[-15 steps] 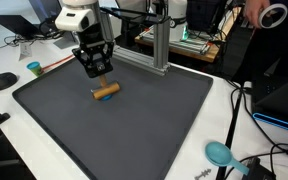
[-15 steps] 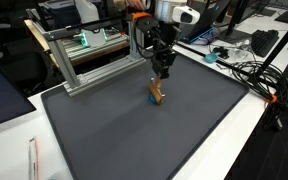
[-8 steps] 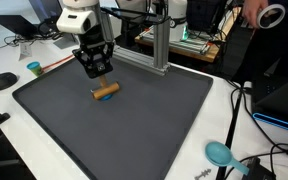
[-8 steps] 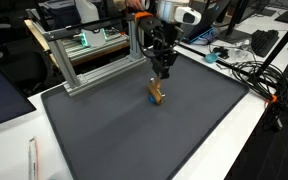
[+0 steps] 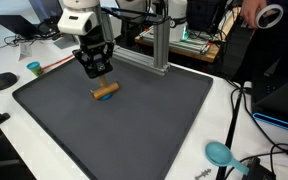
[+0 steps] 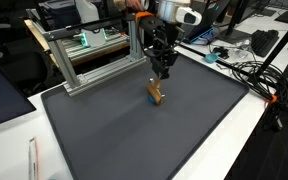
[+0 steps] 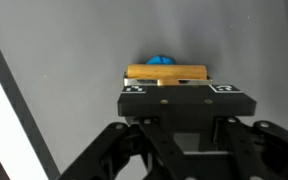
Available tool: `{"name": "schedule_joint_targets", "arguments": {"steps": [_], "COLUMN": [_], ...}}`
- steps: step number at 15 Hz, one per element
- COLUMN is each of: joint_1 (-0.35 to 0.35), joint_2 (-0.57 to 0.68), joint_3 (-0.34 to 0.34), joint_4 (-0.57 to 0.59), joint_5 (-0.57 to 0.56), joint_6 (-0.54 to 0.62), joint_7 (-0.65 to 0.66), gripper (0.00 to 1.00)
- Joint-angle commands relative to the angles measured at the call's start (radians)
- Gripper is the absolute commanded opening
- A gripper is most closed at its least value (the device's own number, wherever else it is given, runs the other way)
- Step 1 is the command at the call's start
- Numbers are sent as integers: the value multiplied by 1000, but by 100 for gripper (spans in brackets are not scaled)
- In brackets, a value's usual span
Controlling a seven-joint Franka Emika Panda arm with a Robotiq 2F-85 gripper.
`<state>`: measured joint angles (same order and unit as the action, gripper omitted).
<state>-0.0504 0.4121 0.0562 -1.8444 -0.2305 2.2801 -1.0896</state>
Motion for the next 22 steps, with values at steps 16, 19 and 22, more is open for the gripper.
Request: {"name": "schedule_joint_targets", "arguments": {"steps": [16, 19, 22], "joint_1": [17, 15, 7], "joint_2": [81, 80, 73], "joint_3": [-41, -33, -6], "joint_4": [12, 14, 17], "joint_5": [-123, -114, -65], "joint_6": [-13, -7, -3], "joint_7": [-3, -12, -39], "gripper": [23, 23, 23]}}
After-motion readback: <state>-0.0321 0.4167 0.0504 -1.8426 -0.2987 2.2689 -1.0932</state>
